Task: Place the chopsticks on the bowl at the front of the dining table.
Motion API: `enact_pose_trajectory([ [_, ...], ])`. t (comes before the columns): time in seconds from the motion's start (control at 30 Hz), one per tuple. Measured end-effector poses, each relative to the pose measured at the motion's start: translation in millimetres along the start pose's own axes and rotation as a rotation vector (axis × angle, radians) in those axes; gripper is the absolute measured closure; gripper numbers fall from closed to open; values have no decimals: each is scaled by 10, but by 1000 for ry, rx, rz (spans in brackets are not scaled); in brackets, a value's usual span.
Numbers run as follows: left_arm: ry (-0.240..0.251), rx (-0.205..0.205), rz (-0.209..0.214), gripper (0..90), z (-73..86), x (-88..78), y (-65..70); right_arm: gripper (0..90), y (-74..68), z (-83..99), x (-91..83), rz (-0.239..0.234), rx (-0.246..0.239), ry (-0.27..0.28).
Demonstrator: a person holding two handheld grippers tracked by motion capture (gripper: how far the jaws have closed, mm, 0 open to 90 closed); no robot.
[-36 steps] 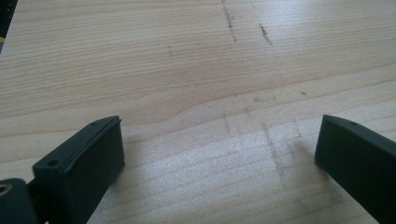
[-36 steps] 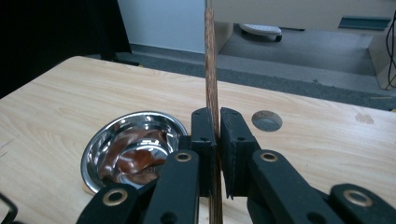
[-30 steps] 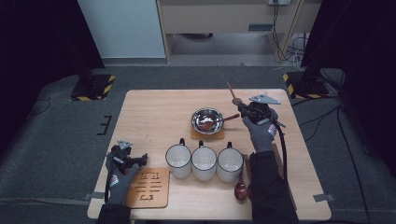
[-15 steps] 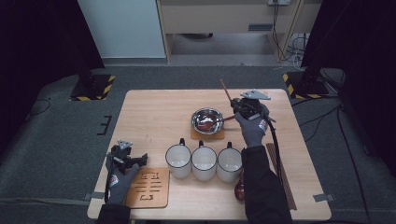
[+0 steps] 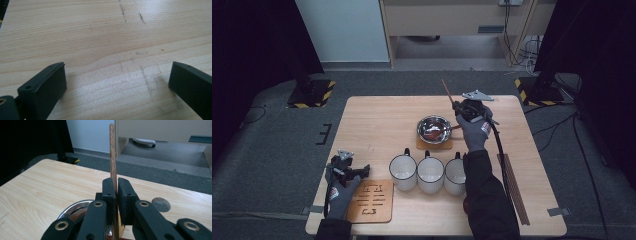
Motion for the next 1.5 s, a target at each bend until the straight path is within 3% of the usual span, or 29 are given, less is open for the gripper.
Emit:
enact_pose_trajectory([
  [0.73, 0, 0, 0, 3, 0, 0, 0, 846, -220, -35, 354, -14, -16, -23],
  [1.5, 0, 0, 0, 3, 0, 0, 0, 845, -411, 255, 689, -61, 15, -107],
])
Point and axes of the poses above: each handheld gripper's, and its own axes: x roughly forward along the jaws, z roughly out of its underside, y roughly to its right, the point moved 3 cm from there along x, roughly forward along the jaws, and after that the axes turned 8 degrees about z, right-handed, at the moved point
